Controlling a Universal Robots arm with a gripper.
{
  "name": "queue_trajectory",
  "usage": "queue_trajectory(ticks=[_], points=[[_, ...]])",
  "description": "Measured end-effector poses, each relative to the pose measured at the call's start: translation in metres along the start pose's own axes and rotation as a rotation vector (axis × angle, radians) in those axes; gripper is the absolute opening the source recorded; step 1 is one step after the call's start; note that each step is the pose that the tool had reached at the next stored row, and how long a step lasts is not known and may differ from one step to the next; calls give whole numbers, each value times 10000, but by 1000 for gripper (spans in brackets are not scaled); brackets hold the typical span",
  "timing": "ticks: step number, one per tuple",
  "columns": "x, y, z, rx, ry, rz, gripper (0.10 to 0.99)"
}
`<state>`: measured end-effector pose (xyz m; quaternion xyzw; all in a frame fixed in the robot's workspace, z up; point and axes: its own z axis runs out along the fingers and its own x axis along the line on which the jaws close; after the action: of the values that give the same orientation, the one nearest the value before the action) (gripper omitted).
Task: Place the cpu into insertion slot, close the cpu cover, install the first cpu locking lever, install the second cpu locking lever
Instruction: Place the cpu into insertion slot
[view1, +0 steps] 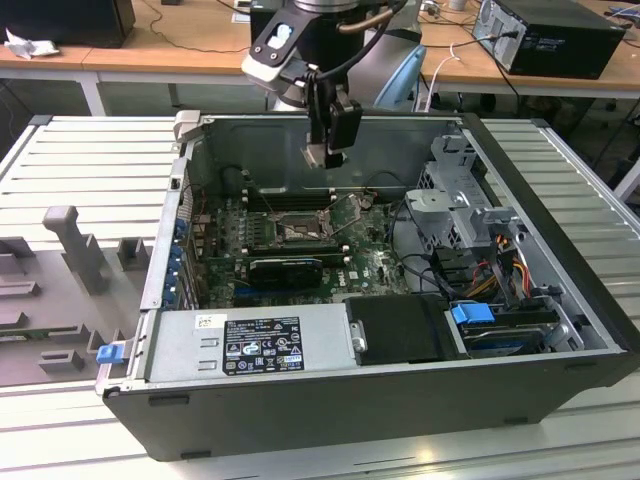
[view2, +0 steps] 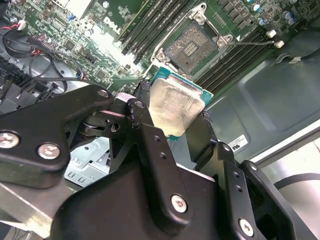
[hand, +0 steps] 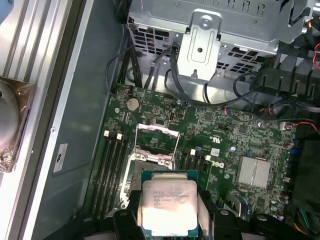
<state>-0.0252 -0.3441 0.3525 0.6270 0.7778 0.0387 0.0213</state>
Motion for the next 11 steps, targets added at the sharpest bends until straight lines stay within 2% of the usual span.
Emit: queue_trajectory(ticks=[11], points=[[-1, -6, 74, 1, -8, 13, 529]])
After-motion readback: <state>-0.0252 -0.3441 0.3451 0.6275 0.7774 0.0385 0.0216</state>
